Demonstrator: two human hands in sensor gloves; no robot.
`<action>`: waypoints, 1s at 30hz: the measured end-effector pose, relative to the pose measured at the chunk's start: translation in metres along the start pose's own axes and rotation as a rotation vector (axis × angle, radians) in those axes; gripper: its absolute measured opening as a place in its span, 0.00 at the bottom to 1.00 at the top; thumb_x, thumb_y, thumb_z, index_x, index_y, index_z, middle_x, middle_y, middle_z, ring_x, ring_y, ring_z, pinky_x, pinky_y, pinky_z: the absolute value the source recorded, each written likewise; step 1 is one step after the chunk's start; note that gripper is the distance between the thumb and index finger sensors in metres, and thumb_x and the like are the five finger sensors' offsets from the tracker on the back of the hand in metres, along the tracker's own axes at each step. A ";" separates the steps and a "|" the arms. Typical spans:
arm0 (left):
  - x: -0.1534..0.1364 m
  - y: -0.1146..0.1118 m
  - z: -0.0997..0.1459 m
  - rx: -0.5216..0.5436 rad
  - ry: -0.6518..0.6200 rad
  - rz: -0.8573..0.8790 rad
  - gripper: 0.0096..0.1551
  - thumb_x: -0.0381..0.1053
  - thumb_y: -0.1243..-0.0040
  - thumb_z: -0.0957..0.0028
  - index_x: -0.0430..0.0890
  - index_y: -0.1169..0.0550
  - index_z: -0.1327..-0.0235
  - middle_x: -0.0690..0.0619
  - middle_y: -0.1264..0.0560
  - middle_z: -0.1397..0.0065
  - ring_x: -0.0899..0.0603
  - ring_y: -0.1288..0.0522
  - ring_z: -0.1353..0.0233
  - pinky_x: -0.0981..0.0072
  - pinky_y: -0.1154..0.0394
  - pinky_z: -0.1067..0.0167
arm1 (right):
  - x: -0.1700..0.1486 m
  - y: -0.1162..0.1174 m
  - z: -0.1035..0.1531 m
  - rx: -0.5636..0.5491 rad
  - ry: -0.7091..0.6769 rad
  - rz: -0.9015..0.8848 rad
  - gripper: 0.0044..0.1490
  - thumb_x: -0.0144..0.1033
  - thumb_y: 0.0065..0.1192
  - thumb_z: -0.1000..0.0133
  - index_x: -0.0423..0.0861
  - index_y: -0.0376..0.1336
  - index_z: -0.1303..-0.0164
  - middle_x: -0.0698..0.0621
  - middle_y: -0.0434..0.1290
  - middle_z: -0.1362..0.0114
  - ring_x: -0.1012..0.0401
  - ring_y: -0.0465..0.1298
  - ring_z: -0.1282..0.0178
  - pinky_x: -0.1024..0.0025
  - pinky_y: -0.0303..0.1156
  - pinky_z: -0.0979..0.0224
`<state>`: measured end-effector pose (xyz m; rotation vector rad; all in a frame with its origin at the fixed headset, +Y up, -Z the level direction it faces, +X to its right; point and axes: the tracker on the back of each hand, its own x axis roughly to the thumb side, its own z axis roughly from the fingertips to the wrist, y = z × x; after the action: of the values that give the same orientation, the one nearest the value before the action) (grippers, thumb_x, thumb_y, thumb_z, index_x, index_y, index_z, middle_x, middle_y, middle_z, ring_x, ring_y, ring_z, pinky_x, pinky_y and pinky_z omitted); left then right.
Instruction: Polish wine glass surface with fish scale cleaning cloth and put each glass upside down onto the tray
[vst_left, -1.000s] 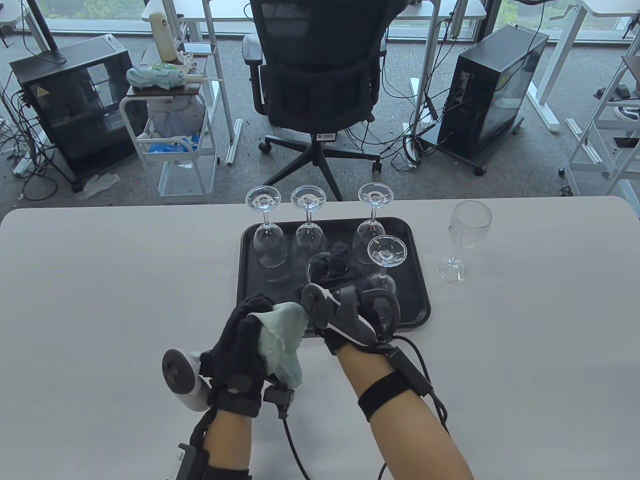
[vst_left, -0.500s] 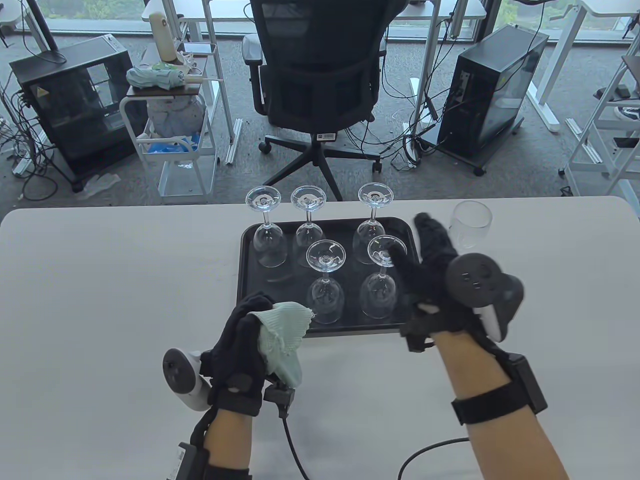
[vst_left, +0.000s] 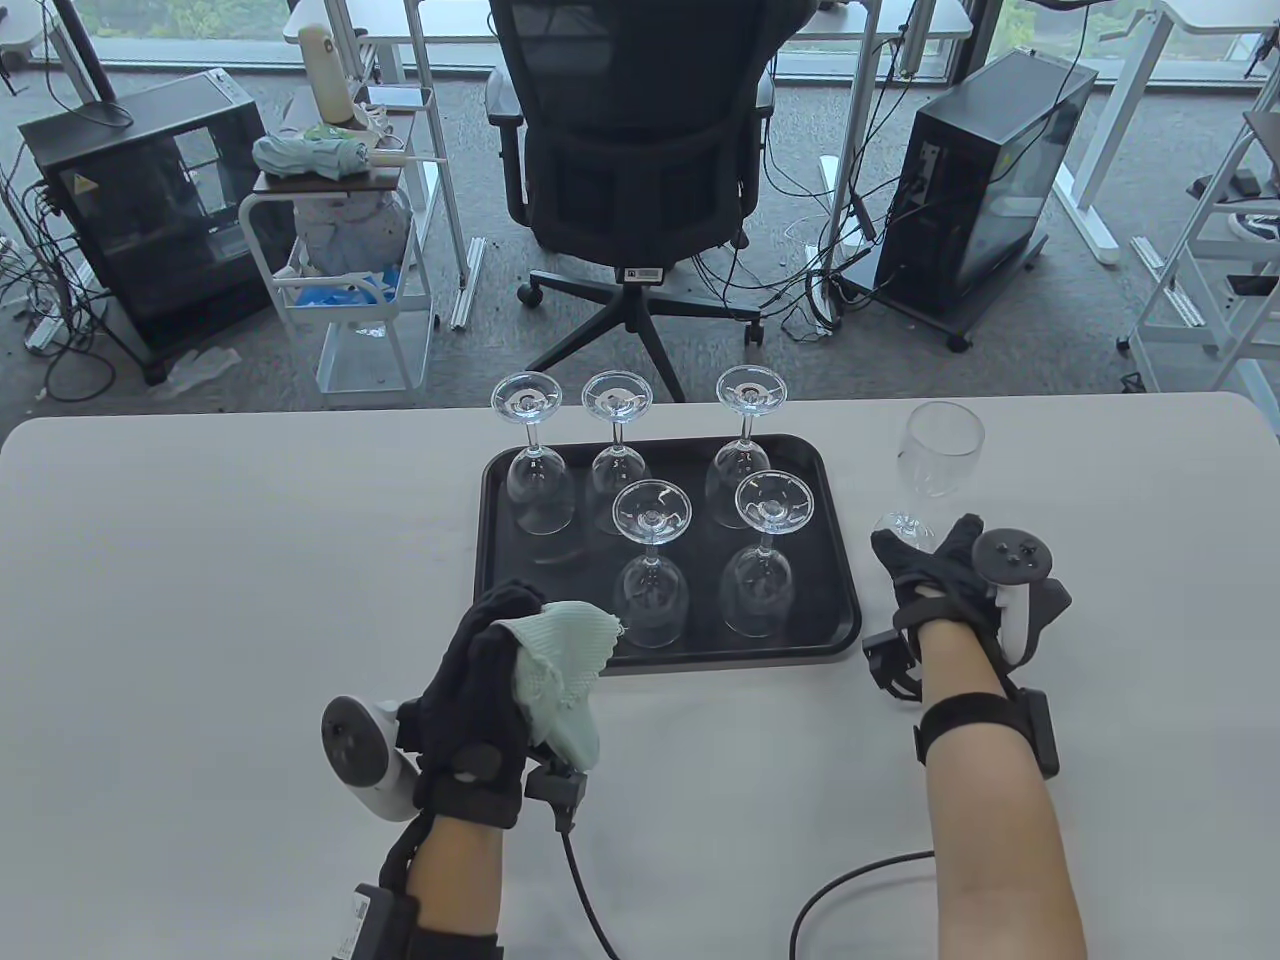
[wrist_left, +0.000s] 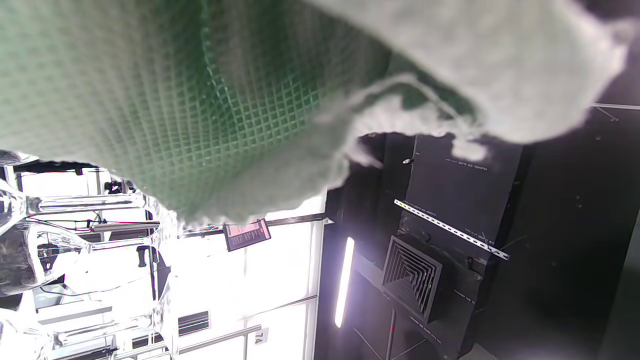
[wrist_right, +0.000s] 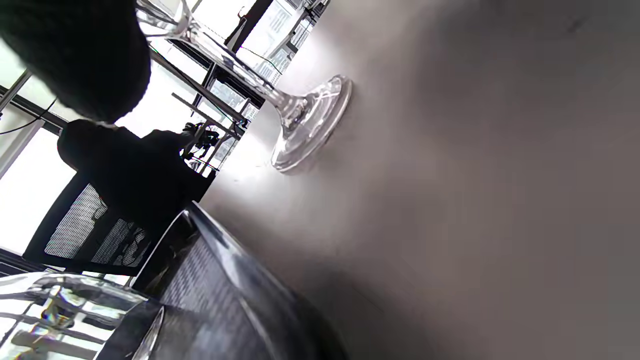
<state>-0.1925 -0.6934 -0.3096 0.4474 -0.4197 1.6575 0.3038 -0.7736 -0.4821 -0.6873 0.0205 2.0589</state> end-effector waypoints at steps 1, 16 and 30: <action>0.000 0.000 0.000 -0.003 -0.001 -0.001 0.28 0.64 0.52 0.37 0.51 0.25 0.32 0.51 0.31 0.21 0.37 0.30 0.25 0.35 0.27 0.35 | 0.003 0.002 -0.008 0.009 0.012 -0.030 0.67 0.68 0.74 0.49 0.52 0.36 0.17 0.39 0.38 0.14 0.36 0.36 0.19 0.33 0.41 0.24; 0.002 0.002 0.000 0.000 -0.008 0.014 0.28 0.65 0.52 0.37 0.52 0.25 0.32 0.51 0.31 0.21 0.37 0.30 0.25 0.35 0.27 0.35 | -0.001 -0.013 -0.020 -0.109 -0.027 -0.219 0.27 0.46 0.71 0.44 0.59 0.67 0.34 0.42 0.60 0.18 0.37 0.48 0.19 0.31 0.45 0.27; 0.003 -0.009 0.002 -0.020 -0.016 0.026 0.28 0.65 0.53 0.38 0.53 0.27 0.30 0.52 0.33 0.19 0.37 0.34 0.22 0.32 0.31 0.31 | 0.032 -0.060 0.180 -0.249 -1.264 0.692 0.30 0.43 0.74 0.44 0.61 0.66 0.31 0.48 0.77 0.34 0.49 0.70 0.26 0.47 0.71 0.34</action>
<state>-0.1835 -0.6907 -0.3058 0.4416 -0.4552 1.6746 0.2546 -0.6650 -0.3309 0.6840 -0.8200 2.8371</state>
